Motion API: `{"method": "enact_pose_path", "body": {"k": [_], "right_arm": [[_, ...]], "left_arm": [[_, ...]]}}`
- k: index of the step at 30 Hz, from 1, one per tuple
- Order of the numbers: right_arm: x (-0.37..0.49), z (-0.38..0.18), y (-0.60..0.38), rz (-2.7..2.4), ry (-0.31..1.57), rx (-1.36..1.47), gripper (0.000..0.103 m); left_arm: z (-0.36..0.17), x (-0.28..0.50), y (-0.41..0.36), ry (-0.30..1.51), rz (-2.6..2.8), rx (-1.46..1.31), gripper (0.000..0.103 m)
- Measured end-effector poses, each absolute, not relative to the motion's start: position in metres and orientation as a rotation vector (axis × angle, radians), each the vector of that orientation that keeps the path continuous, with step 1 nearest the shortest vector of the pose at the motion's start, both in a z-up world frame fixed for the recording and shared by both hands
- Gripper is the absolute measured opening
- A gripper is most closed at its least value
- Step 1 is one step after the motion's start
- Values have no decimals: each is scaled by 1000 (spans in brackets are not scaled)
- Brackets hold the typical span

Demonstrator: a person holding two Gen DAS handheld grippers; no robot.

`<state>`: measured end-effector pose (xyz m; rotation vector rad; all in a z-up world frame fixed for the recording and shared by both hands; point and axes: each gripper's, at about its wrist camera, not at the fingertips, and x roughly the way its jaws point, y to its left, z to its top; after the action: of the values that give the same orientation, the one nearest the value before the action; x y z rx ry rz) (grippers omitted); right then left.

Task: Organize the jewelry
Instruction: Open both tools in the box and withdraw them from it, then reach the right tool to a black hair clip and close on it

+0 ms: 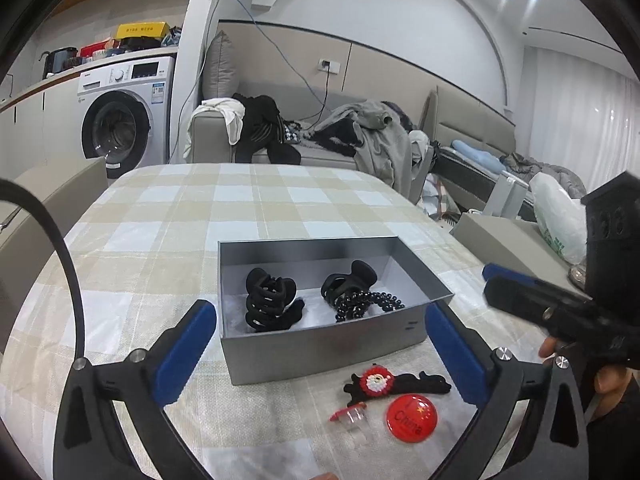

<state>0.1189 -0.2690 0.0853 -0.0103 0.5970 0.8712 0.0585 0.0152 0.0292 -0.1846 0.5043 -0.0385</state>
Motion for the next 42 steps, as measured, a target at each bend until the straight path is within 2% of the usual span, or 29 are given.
{"method": "enact_pose_path", "body": {"k": [8,34,39,42], "right_arm": [[104,53,-267,835,694,-130,103],[92,34,-261,813,713,-277,102],[99,32,-264,799,744,-249,94],[101,31,-264,830,760,-248,79]], "left_arm": [[20,50,17,526,-1,-174,102],[-7,46,10,624,-27,-146,102],[-9,46,10,633,-25,-145,102],[-11,47,10,646,-29,-150,102]]}}
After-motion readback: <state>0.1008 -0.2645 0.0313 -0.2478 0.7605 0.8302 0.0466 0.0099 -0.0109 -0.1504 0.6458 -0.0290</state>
